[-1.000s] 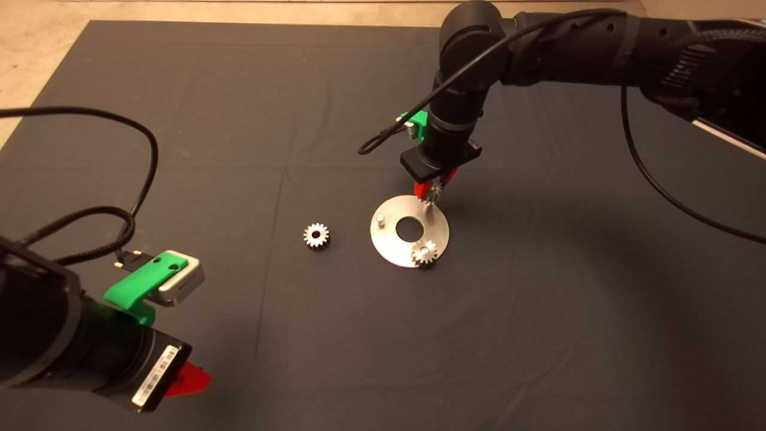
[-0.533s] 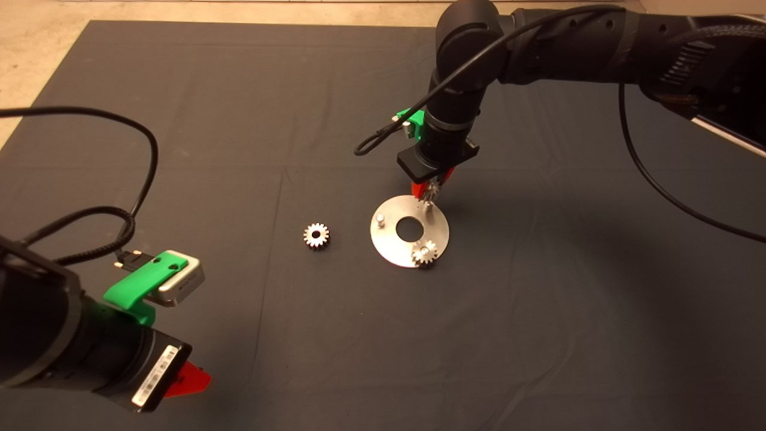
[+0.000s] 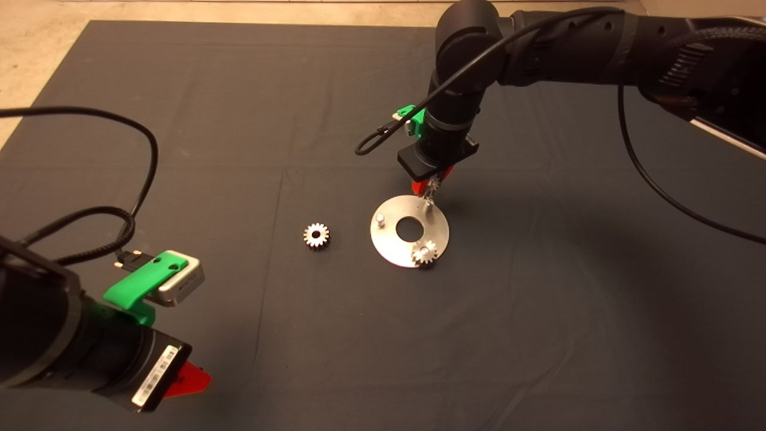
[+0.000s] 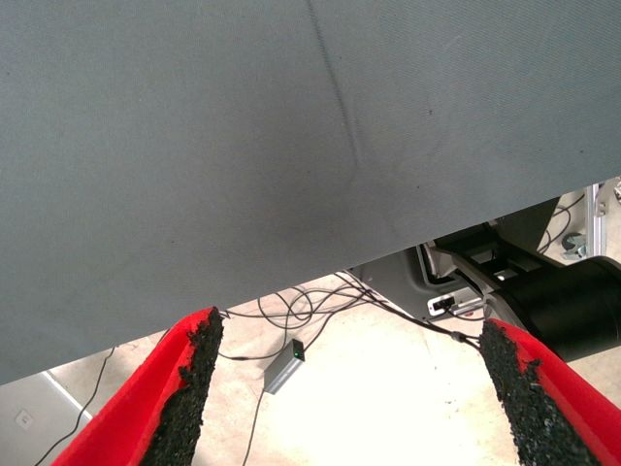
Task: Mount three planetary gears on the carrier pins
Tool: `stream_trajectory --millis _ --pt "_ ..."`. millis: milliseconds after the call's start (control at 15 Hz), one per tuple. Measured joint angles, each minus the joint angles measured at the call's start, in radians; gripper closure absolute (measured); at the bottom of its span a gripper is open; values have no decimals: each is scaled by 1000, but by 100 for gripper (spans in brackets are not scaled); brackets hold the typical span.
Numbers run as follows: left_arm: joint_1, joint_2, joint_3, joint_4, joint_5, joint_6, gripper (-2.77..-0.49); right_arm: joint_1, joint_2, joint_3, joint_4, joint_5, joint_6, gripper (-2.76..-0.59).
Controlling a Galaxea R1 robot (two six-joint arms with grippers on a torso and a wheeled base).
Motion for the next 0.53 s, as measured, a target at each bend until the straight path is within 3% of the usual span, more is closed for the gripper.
stream_trajectory --millis 200,533 --pt "0 0 0 0 0 0 -189 0 0 0 -4 0 0 -101" --pt "0 -5 0 0 0 0 -189 -27 -3 1 -8 0 0 -101"
